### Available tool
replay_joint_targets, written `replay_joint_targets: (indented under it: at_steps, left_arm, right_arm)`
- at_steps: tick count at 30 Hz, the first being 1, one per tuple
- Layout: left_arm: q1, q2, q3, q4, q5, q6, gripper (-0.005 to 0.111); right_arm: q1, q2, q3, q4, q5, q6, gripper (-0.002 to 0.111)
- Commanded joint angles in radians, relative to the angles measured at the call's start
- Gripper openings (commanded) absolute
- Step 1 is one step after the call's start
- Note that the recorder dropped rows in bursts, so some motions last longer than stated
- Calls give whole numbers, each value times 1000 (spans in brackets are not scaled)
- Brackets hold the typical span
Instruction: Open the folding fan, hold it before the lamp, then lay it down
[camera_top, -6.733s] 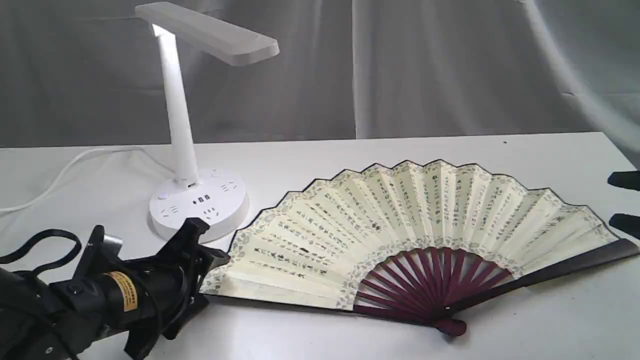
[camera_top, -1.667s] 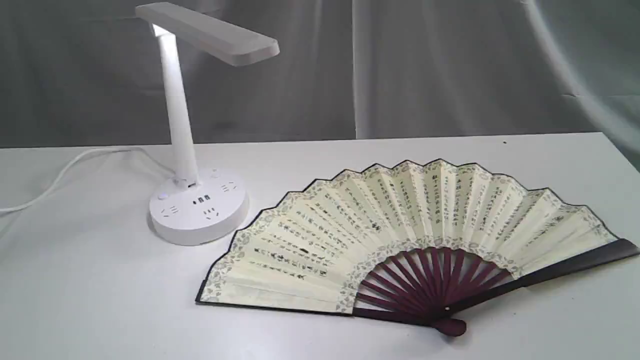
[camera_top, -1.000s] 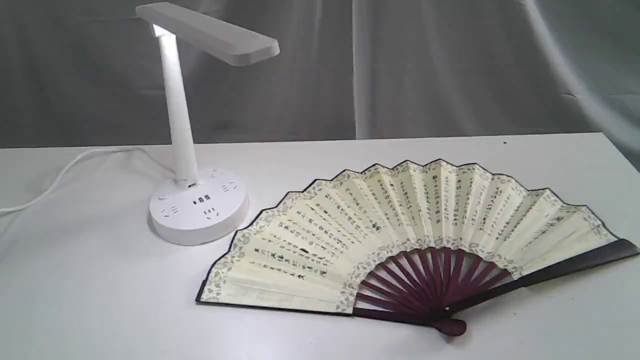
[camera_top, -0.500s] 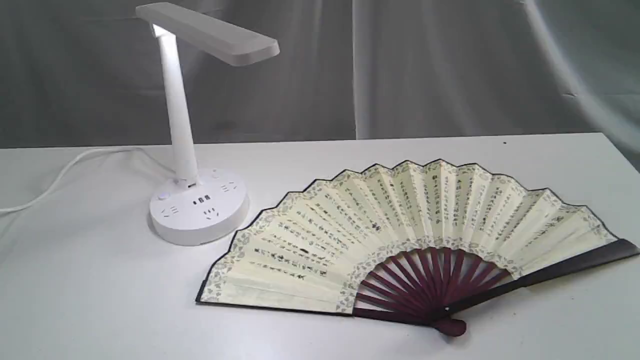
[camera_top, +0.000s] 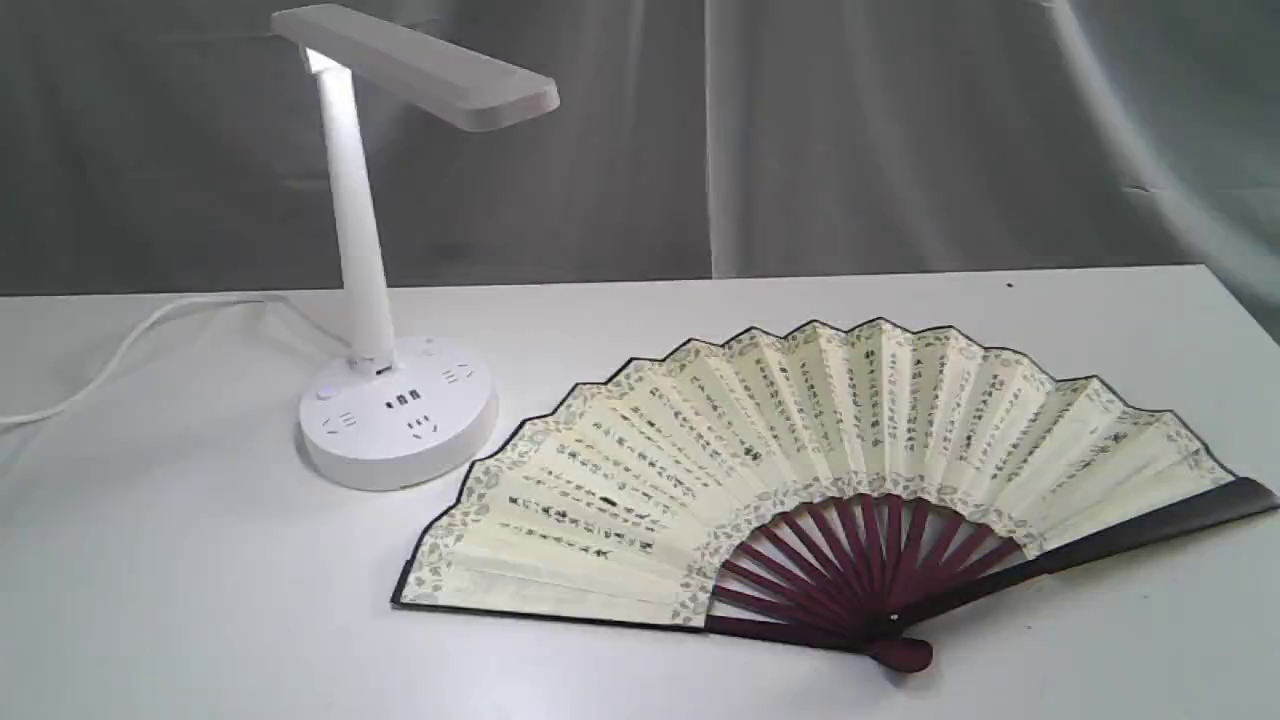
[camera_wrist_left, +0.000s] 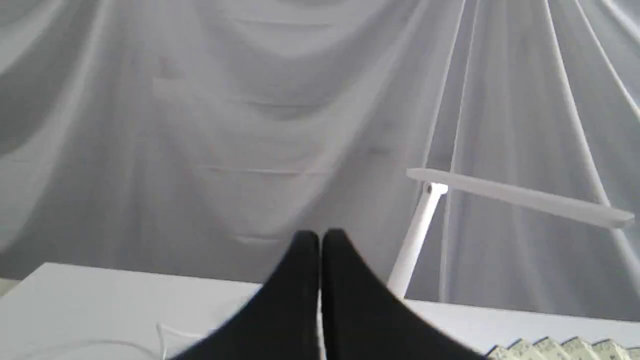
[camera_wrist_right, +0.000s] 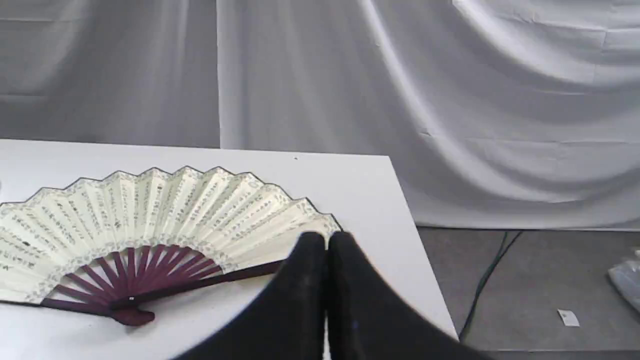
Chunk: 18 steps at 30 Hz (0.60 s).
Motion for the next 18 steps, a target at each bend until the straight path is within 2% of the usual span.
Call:
replay_joint_targets:
  at_steps: [1, 5, 11, 18]
  left_arm:
    - [2, 0, 55, -2, -95, 1, 0]
    - [2, 0, 181, -4, -180, 1, 0]
    - [2, 0, 449, -4, -347, -3, 0]
    - [2, 0, 742, -23, -700, -3, 0]
  right_arm:
    - [2, 0, 53, 0, -32, 8, 0]
    - [2, 0, 146, 0, -157, 8, 0]
    - [2, 0, 315, 12, -371, 12, 0]
    - [2, 0, 537, 29, -615, 16, 0]
